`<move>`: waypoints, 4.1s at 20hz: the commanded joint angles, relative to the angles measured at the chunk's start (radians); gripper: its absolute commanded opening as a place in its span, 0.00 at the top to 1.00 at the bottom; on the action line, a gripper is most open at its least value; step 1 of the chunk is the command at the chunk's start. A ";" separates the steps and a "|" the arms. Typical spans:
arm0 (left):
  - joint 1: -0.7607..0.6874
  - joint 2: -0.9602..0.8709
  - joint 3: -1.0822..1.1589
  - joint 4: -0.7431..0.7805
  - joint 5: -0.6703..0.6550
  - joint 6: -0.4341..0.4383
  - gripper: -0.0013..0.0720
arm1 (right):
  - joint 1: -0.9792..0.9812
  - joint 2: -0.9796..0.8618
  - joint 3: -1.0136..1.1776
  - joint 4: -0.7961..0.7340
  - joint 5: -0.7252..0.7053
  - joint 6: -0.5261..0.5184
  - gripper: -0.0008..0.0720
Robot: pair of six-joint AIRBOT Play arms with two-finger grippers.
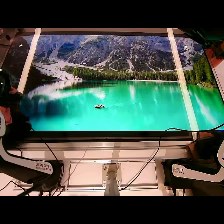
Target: Fold the clothes and pants, and hang the long-sleeved shirts on hangers.
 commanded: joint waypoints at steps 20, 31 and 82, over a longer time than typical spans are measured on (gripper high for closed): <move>-0.918 0.236 0.063 -0.720 -0.568 0.005 0.97 | -0.001 -0.004 0.000 -0.023 -0.002 -0.007 0.97; -1.184 0.065 0.088 -0.777 -0.686 0.145 0.11 | -0.001 -0.005 0.000 -0.030 -0.057 -0.008 0.48; -0.466 0.057 -0.062 -1.026 -0.422 0.174 0.57 | 0.303 -0.289 -0.880 0.208 -0.330 0.005 0.68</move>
